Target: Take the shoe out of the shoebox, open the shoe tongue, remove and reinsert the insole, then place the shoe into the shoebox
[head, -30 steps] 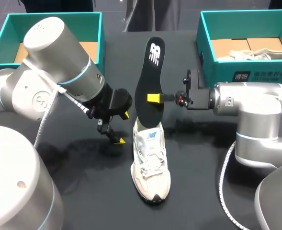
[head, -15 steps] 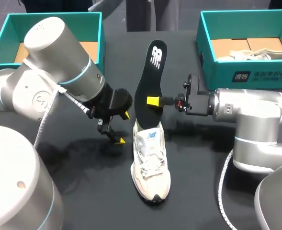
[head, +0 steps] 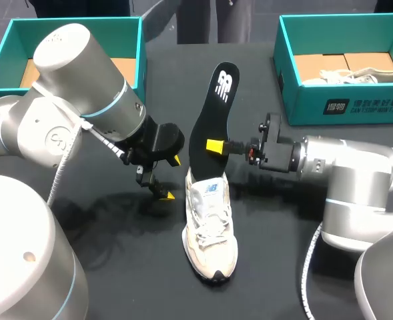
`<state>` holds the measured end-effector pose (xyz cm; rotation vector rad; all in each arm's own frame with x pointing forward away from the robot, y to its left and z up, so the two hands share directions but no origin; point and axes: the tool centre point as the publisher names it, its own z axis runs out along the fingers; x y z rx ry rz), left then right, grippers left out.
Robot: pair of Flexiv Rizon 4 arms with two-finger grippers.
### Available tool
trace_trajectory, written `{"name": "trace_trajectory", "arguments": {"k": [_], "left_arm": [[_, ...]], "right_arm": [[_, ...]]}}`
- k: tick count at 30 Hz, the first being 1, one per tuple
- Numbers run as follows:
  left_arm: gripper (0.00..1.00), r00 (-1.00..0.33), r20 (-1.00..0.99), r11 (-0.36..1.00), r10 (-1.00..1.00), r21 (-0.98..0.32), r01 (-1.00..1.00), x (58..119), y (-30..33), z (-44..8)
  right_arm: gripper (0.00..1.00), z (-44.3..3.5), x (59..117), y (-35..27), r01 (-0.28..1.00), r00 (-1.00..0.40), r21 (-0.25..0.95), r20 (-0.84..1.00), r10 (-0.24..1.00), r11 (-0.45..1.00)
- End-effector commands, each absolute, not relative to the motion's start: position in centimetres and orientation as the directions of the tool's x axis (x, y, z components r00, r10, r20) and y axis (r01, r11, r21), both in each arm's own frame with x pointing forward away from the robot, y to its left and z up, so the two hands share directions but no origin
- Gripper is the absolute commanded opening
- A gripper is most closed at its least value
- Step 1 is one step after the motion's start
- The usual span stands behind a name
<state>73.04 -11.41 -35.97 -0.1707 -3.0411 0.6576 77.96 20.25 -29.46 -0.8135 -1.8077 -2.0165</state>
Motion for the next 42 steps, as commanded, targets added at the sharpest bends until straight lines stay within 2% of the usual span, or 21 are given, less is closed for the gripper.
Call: {"name": "trace_trajectory", "arguments": {"k": [1, 42], "left_arm": [[1.0, -0.994, 0.003, 0.905, 0.112, -0.412, 0.101, 73.0, -11.4, -36.0], [1.0, -0.994, 0.003, 0.905, 0.112, -0.412, 0.101, 73.0, -11.4, -36.0]], "right_arm": [[0.0, -29.7, 77.9, 20.3, 0.578, -0.794, 0.803, 0.594, 0.13, -0.143], [0.0, -33.7, 73.7, 20.9, 0.647, -0.758, 0.759, 0.65, 0.046, -0.07]]}}
